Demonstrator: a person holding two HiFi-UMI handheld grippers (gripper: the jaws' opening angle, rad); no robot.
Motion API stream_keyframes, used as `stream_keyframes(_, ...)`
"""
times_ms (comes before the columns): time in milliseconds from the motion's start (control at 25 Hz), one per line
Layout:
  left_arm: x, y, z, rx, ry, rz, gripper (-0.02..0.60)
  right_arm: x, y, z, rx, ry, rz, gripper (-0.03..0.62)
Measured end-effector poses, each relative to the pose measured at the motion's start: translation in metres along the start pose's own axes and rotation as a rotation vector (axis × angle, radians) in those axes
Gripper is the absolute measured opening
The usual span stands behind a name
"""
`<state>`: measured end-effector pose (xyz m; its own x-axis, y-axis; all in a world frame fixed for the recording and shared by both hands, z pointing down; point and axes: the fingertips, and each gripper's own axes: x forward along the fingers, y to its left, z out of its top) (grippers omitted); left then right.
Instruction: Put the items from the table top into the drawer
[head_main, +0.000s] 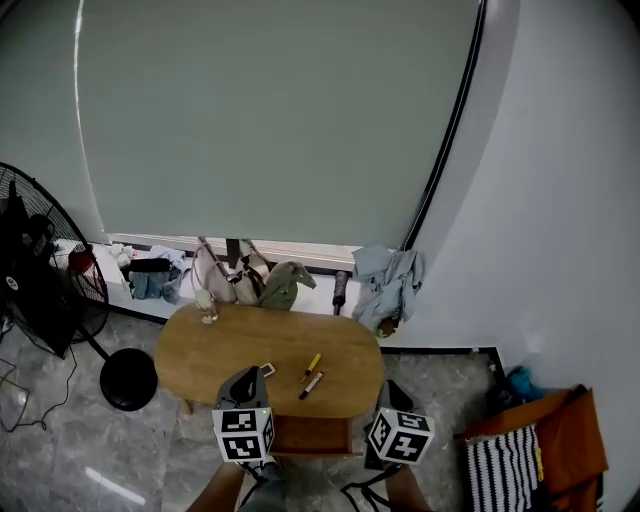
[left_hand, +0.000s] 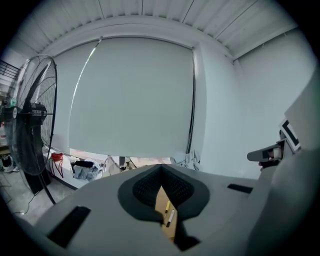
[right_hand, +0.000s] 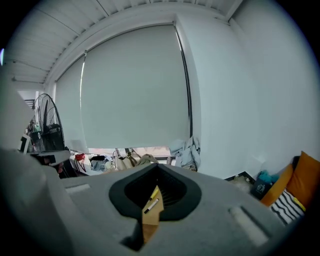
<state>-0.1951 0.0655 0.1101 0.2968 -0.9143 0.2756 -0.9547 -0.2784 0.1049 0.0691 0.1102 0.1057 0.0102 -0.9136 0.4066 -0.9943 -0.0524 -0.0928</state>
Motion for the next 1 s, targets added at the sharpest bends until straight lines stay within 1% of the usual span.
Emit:
stream_keyframes(320,0.086,0.035,0.039,0.013,0.009,-0.025,-0.005,0.079,0.015,0.049,-0.006,0.001,-0.023,0.005)
stream_keyframes(520,0.136,0.064,0.052,0.018,0.029,-0.032,-0.005,0.132,0.033,0.071,-0.009,0.009,-0.022,0.005)
stream_keyframes(720,0.168,0.082,0.041,0.016,0.081,-0.02,-0.005,0.164,0.036,0.061,-0.004,0.062,-0.018,0.005)
stream_keyframes(880,0.179,0.085,0.023,0.006,0.121,0.005,-0.005,0.185,0.029,0.045,-0.003,0.112,-0.006,0.005)
stream_keyframes(1000,0.187,0.085,0.016,-0.013,0.14,0.032,-0.005,0.202,0.028,0.045,-0.013,0.129,0.021,0.005)
